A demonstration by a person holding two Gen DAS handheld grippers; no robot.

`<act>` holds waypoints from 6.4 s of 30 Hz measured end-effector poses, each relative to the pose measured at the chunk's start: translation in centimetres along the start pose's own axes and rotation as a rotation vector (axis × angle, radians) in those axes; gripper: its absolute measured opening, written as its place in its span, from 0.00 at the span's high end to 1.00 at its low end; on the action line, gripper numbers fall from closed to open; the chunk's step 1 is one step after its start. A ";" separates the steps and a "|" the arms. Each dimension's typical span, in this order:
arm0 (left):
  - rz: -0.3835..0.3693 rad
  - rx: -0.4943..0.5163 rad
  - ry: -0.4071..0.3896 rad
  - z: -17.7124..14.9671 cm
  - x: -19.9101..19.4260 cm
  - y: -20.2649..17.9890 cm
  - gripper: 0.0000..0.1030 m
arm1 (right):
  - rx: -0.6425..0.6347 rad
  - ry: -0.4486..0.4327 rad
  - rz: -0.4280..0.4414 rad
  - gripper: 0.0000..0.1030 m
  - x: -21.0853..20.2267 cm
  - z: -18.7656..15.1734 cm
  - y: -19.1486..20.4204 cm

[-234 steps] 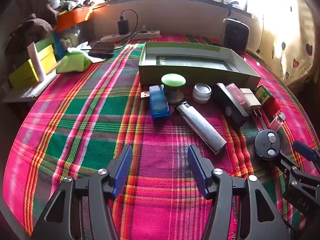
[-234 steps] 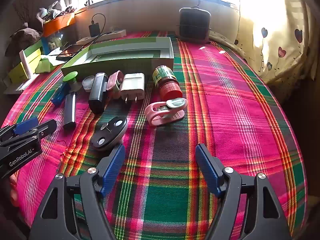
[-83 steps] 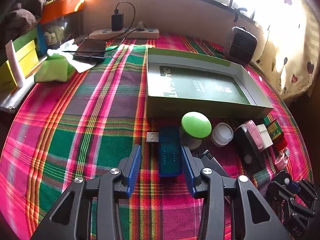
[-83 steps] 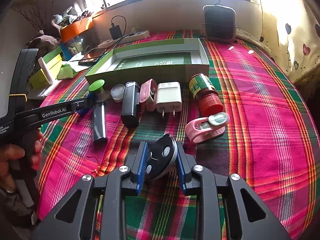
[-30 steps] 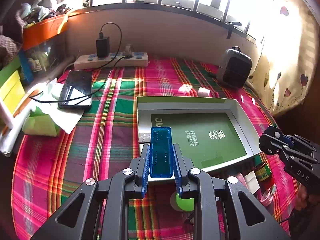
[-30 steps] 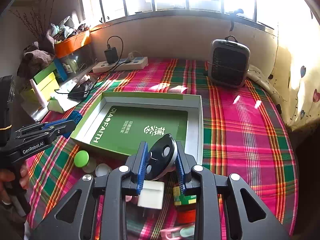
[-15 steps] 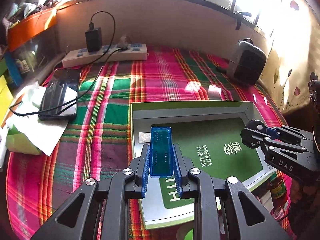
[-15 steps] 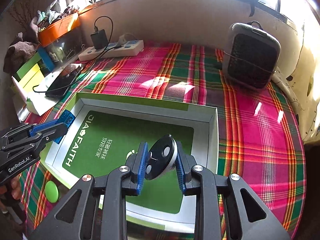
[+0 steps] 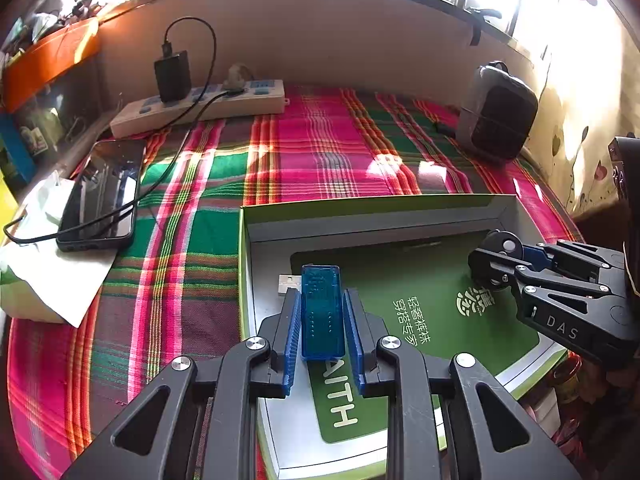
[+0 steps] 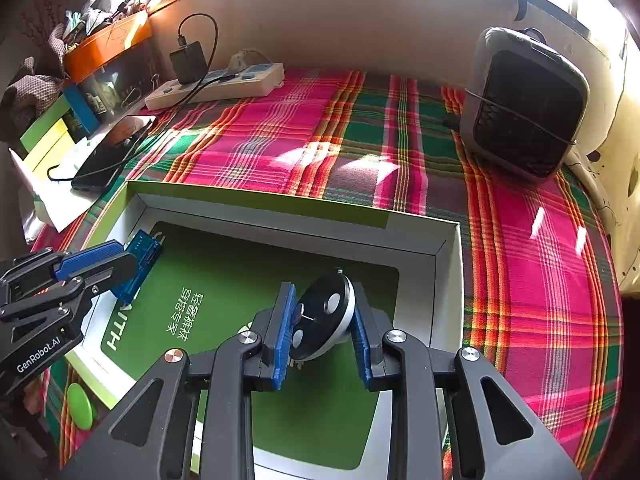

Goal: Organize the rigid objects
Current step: 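Carry both items into the green tray and open both tools, then withdraw both tools from the tray toward the remaining objects, then grasp the pink clip with the right tool while the left tool grasps the green-capped bottle, then place the green-capped bottle and pink clip in the tray, opening both tools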

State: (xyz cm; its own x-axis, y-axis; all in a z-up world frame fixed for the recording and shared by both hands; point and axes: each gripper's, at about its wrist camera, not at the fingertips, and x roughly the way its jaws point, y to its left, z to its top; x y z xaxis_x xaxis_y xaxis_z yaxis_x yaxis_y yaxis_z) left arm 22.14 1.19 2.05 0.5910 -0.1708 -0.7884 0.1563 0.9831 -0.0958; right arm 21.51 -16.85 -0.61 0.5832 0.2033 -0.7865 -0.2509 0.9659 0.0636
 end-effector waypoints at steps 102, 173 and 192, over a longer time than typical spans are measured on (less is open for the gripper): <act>-0.204 -0.062 -0.021 -10.9 -9.0 1.5 0.69 | 0.310 -0.072 -0.292 0.46 -11.0 -17.8 -0.4; -0.090 -0.036 -0.056 -7.7 -8.3 -1.6 0.69 | 0.289 -0.133 -0.185 0.82 -13.1 -18.3 -3.9; -0.136 -0.009 -0.099 -1.8 -8.8 -1.5 0.69 | 0.116 -0.247 -0.100 0.82 -15.6 -9.7 -1.9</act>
State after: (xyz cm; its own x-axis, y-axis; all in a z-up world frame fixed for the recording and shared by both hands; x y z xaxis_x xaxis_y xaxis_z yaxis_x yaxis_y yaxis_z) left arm 15.23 1.34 8.06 0.6401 -0.3080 -0.7039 0.2337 0.9508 -0.2034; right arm 5.41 -23.36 5.57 0.7747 0.1249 -0.6198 -0.1005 0.9922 0.0743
